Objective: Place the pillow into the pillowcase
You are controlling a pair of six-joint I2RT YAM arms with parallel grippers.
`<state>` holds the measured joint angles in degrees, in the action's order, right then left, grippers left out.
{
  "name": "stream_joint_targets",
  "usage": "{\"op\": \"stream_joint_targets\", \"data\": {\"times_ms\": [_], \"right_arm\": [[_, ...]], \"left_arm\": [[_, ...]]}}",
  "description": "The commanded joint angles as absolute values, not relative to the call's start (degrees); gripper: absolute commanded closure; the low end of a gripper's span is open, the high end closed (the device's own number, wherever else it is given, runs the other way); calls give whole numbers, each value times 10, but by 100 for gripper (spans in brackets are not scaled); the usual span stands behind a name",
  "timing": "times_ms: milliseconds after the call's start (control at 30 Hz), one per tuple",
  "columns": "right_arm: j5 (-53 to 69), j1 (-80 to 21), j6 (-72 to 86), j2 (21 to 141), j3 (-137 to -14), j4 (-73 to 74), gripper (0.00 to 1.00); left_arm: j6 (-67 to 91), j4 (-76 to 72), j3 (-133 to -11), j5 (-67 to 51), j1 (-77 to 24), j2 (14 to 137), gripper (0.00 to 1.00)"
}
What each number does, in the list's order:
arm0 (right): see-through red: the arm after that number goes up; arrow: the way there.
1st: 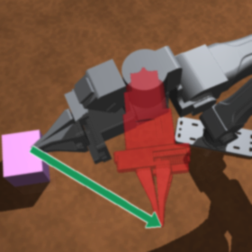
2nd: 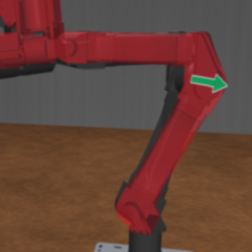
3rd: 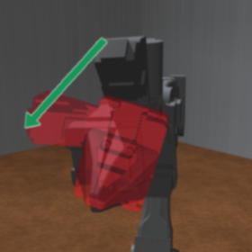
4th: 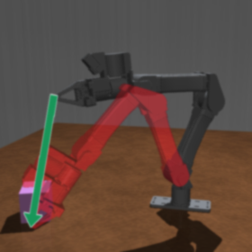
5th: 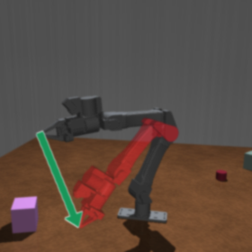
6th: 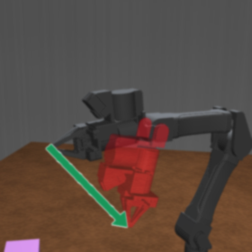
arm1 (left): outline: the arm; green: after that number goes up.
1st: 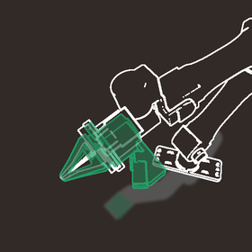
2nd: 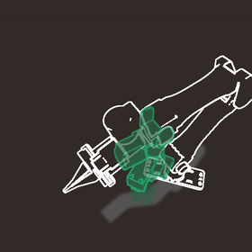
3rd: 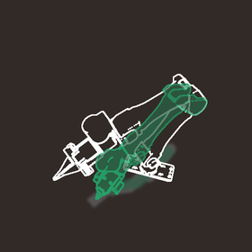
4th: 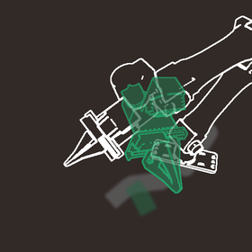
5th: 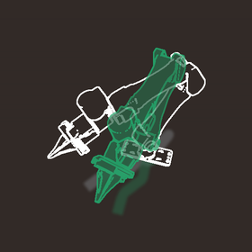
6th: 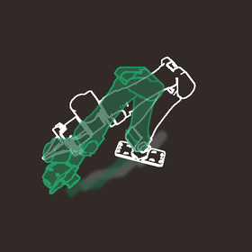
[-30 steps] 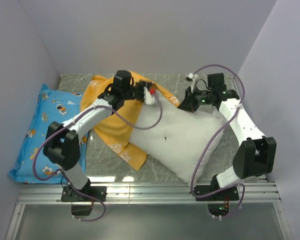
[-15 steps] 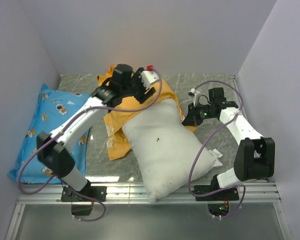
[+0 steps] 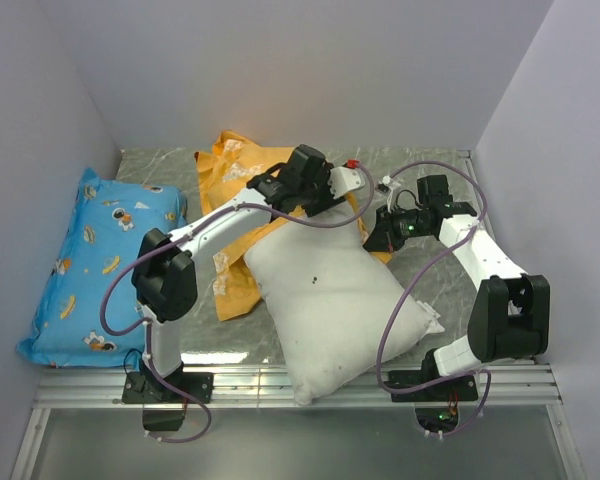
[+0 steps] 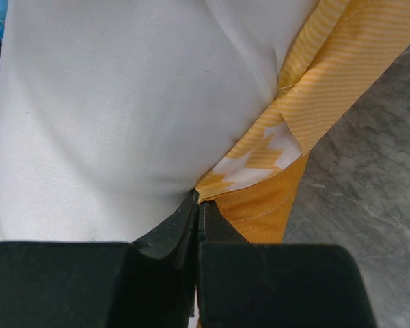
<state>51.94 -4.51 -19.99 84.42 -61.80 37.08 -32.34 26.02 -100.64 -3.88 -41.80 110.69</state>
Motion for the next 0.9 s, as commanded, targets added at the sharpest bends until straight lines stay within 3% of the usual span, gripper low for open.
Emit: {"op": "stream_joint_targets", "data": {"times_ms": [0, 133, 167, 200, 567, 667, 800, 833, 867], "right_arm": [[544, -48, -193, 819, -633, 378, 100], [548, -48, -185, 824, -631, 368, 100], [554, -49, -183, 825, -632, 368, 100], [555, -49, -179, 826, -634, 368, 100], [570, -49, -164, 824, -635, 361, 100], [572, -48, -163, 817, -624, 359, 100], [578, -49, -178, 809, -609, 373, 100], [579, -49, -180, 808, -606, 375, 100], [579, -49, -182, 805, -603, 377, 100]], "left_arm": [[-338, 239, -1035, 15, -419, 1108, 54], [-345, 239, -1022, 5, -432, 1070, 79], [-357, 246, -1020, -13, -437, 1050, 93], [-357, 258, -1013, -31, -446, 1041, 100], [-365, 441, -1020, -324, -495, 948, 100], [-358, 463, -955, -328, -501, 940, 100], [-307, 382, -800, -228, -469, 919, 100], [-282, 373, -798, -234, -453, 898, 94], [-217, 367, -795, -233, -431, 883, 73]]}}
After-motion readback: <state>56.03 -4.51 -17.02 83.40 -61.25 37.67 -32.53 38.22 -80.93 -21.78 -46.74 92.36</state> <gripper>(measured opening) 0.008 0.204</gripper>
